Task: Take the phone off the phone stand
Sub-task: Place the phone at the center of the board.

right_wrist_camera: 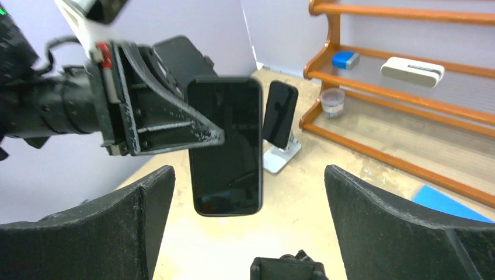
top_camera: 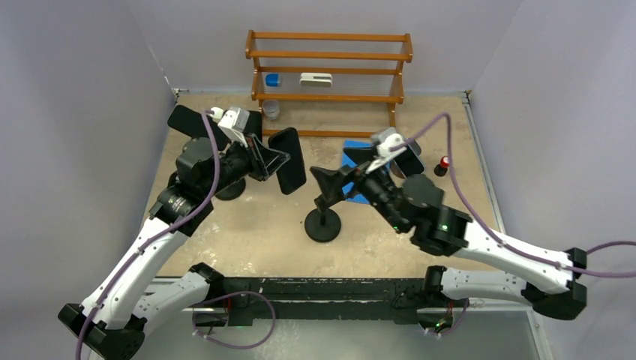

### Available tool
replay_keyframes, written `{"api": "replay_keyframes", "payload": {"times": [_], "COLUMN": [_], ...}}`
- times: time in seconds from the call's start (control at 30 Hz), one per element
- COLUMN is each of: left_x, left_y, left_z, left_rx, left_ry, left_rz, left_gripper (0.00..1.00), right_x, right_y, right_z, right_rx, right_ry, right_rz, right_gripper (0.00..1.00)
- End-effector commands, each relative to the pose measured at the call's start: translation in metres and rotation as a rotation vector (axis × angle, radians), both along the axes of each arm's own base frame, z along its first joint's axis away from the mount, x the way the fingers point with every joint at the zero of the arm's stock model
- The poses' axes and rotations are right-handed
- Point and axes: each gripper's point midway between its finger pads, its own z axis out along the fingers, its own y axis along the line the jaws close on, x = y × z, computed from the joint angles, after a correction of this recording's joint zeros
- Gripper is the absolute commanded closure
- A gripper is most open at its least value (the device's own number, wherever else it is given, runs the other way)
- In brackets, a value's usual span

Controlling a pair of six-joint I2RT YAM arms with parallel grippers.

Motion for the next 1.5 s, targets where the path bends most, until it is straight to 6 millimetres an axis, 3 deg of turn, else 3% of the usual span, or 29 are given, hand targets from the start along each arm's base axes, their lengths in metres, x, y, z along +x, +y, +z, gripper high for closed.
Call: {"api": "replay_keyframes", "payload": {"times": [0.0, 0.1, 0.23, 0.43, 0.6, 0.97, 1.47], "left_x": [-0.01, -0.02, -0.035, -0.051, -0.053, -0.059, -0.061], "left_y": [0.02, 0.023, 0.022, 0.011, 0.002, -0.003, -0.005], "left_z": [0.007, -0.027, -0.075, -0.147, -0.186, -0.254, -0.292], "left_rx": [0.151, 0.267, 0.348, 0.387, 0.376, 0.294, 0.246], "left_ry": [-0.05, 0.056, 0.218, 0.507, 0.655, 0.863, 0.963], "left_rz": [0.021, -0.027, -0.1, -0.191, -0.215, -0.127, -0.078], "left_gripper": [1.0, 1.0, 1.0, 1.0, 1.0, 1.0, 1.0], "right_x": [-0.013, -0.02, -0.026, -0.025, -0.022, -0.025, -0.026], "right_y": [-0.034, -0.049, -0.056, -0.05, -0.042, -0.043, -0.045], "right_z": [0.017, 0.012, 0.0, -0.011, -0.016, -0.027, -0.032], "right_rx": [0.074, 0.096, 0.106, 0.104, 0.091, 0.097, 0.089], "right_ry": [-0.035, -0.042, -0.032, -0.015, -0.002, 0.02, 0.034], "right_rz": [-0.007, -0.003, 0.014, 0.015, 0.02, 0.03, 0.029], "right_gripper": [0.01, 0.01, 0.01, 0.01, 0.01, 0.01, 0.01]}}
